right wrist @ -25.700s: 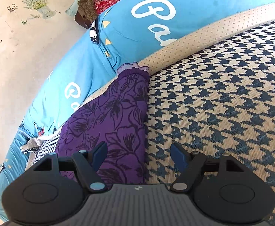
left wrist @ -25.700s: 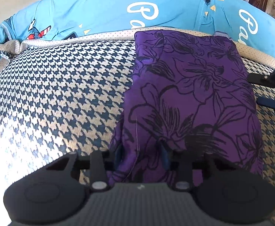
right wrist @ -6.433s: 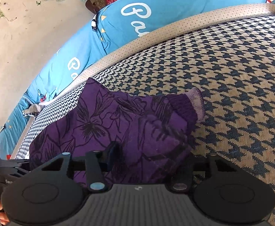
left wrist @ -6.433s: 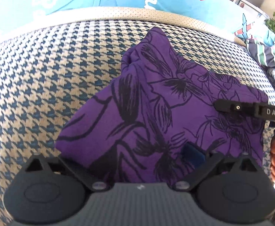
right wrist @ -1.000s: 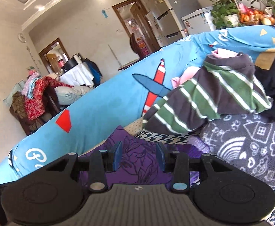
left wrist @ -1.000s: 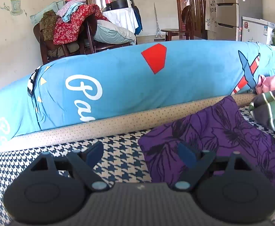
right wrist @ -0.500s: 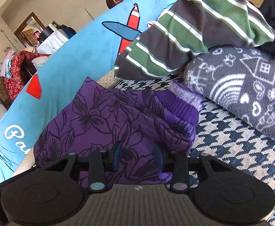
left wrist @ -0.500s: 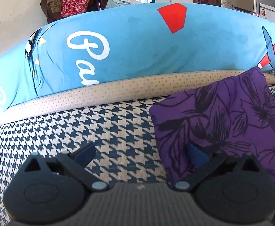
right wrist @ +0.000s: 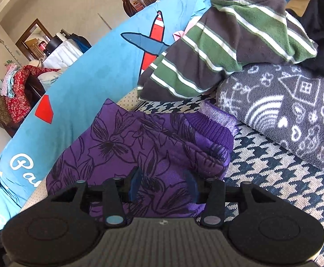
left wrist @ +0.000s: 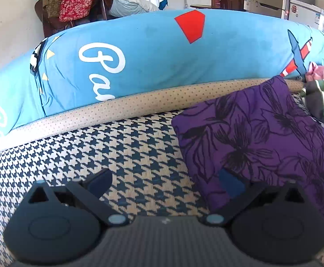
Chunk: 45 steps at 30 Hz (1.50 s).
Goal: Fold clothes
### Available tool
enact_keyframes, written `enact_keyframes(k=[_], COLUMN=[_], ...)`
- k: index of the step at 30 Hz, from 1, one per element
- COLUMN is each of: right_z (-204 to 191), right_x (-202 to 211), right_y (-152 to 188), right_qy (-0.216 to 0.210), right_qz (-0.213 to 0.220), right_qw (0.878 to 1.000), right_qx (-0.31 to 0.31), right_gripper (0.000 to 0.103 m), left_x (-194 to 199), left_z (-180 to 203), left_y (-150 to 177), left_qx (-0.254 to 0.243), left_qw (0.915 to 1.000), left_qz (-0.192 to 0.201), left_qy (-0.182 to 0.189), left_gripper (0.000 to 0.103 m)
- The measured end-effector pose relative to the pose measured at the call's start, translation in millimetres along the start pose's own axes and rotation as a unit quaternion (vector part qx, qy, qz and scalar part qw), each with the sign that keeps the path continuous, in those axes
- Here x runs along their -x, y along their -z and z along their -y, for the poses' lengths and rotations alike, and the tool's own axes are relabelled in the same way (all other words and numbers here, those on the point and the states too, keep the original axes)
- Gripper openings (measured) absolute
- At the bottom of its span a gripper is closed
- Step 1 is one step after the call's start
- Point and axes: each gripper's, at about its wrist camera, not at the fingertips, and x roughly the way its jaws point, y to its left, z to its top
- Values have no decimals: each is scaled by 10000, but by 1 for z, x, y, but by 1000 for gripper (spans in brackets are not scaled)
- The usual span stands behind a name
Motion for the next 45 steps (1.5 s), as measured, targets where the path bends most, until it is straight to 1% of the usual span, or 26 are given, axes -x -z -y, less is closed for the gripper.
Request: enact_keyframes(k=[1, 4, 8, 10, 12, 20, 25, 30, 32, 36, 41, 45], right_z=[-2, -6, -10, -9, -7, -5, -10, -16, -16, -16, -11, -6], right_x=[2, 9, 20, 24, 27, 39, 48, 58, 64, 77, 90, 99], right_y=[0, 1, 2, 2, 3, 10, 14, 19, 20, 23, 30, 36], right_qy=[21, 57, 75, 131, 208, 339, 332, 320, 292, 283, 398, 468], right_qz=[22, 63, 90, 64, 14, -104, -130, -149, -124, -46, 15, 63], right_qw=[10000, 9993, 9971, 9959, 9949, 9889, 9823, 9746, 9735, 9678, 9610, 9593], right_qx=[93, 375, 755, 896, 986, 1443, 1836, 2211, 2266, 2502, 2738, 2784], right_gripper=[48, 55, 67, 69, 70, 75, 77, 81, 82, 89, 91, 91], left_x=[7, 20, 35, 41, 45, 69, 84, 101, 108, 121, 134, 140], left_z=[0, -3, -6, -5, -3, 12, 20, 27, 28, 28, 28, 28], left_y=[4, 20, 46, 59, 69, 101, 117, 131, 135, 143, 151, 156], left_qx=[-10, 246, 737, 926, 1011, 1018, 984, 885, 866, 985, 1066, 1081], left_qw=[10000, 9992, 9946, 9919, 9903, 9895, 9895, 9913, 9914, 9903, 9894, 9893], left_qz=[-12, -301, -647, -774, -868, -964, -987, -916, -923, -925, -928, -934], left_qy=[34, 87, 354, 385, 403, 352, 373, 337, 329, 330, 322, 309], left_gripper=[103, 103, 103, 103, 103, 103, 103, 103, 103, 103, 103, 103])
